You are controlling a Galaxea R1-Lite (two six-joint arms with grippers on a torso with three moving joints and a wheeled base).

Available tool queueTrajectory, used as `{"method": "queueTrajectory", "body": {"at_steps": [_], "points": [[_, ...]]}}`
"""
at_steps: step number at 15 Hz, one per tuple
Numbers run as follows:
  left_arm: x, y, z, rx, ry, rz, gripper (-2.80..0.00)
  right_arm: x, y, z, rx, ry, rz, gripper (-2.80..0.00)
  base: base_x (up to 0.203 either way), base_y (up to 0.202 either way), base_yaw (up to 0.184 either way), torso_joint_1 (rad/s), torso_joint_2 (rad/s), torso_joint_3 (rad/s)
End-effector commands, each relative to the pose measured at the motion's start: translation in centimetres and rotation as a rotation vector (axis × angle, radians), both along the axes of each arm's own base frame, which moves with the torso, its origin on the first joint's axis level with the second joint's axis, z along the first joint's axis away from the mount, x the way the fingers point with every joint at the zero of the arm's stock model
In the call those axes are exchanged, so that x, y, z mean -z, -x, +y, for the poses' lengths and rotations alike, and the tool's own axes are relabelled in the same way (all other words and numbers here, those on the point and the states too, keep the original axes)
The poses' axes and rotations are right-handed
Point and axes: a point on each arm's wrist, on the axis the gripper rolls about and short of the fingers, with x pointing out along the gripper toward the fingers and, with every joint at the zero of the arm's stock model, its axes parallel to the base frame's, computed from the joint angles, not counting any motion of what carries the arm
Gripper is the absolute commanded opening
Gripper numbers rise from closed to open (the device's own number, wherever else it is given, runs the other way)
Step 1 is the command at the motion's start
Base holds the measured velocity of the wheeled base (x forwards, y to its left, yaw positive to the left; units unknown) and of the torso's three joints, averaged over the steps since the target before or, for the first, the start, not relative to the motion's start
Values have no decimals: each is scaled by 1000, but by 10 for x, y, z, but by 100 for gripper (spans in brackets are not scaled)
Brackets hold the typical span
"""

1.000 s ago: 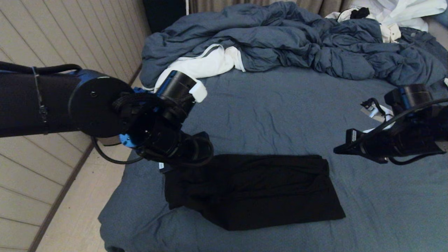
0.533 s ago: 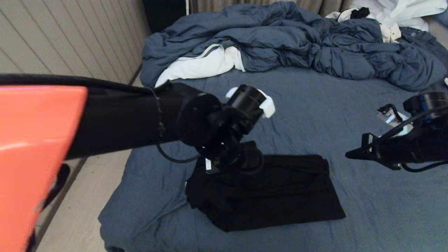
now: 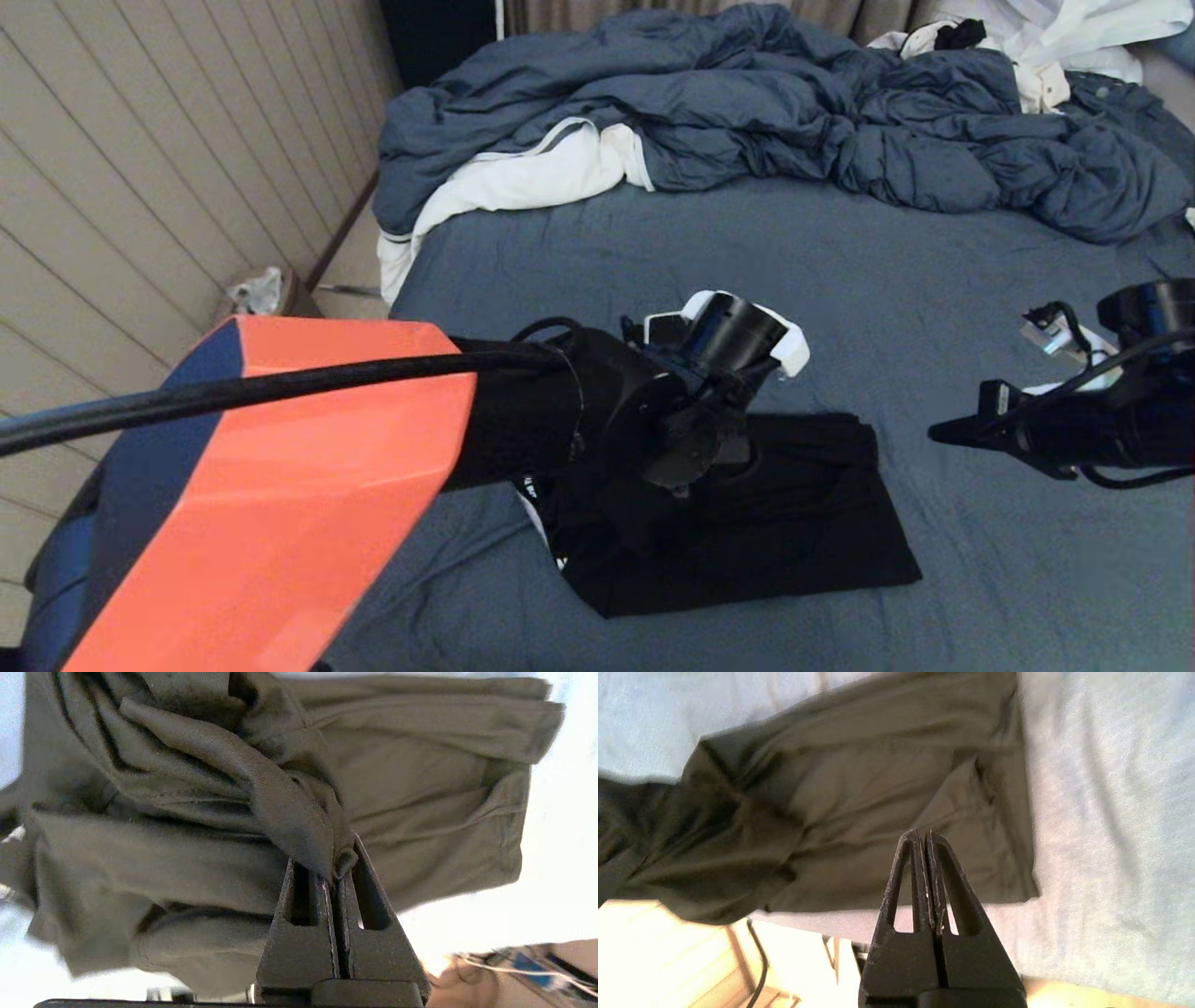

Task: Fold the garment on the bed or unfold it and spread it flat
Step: Fold the black T-shirt

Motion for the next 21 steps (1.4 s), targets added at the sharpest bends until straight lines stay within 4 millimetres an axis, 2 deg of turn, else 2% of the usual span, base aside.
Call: {"method": "queueTrajectory", "body": {"at_steps": [1,3,5,9,11,14,16,21], "points": [[11,4,-14,42,-5,-32,-280,2,7,2,-17,-19,0,-280,0,0,0,0,0,0],[-4,11,-15,68,26,-74,-280,5,8,3,-36,-39,7,-280,0,0,0,0,0,0],[-28,15,-11,99,68,-135,-280,11,9,5,-49,-49,25,-280,0,0,0,0,0,0],[-37,14,-14,131,97,-201,-280,29,1,5,-63,-47,30,-280,0,0,0,0,0,0],[-36,13,-16,151,116,-204,-280,41,-6,4,-66,-45,22,-280,0,0,0,0,0,0],[-26,10,-24,219,139,-203,-280,49,-11,3,-67,-52,38,-280,0,0,0,0,0,0],[-27,19,-31,266,156,-212,-280,53,-14,2,-65,-55,50,-280,0,0,0,0,0,0],[-7,33,-52,372,152,-207,-280,49,-13,-1,-55,-45,11,-280,0,0,0,0,0,0]]}}
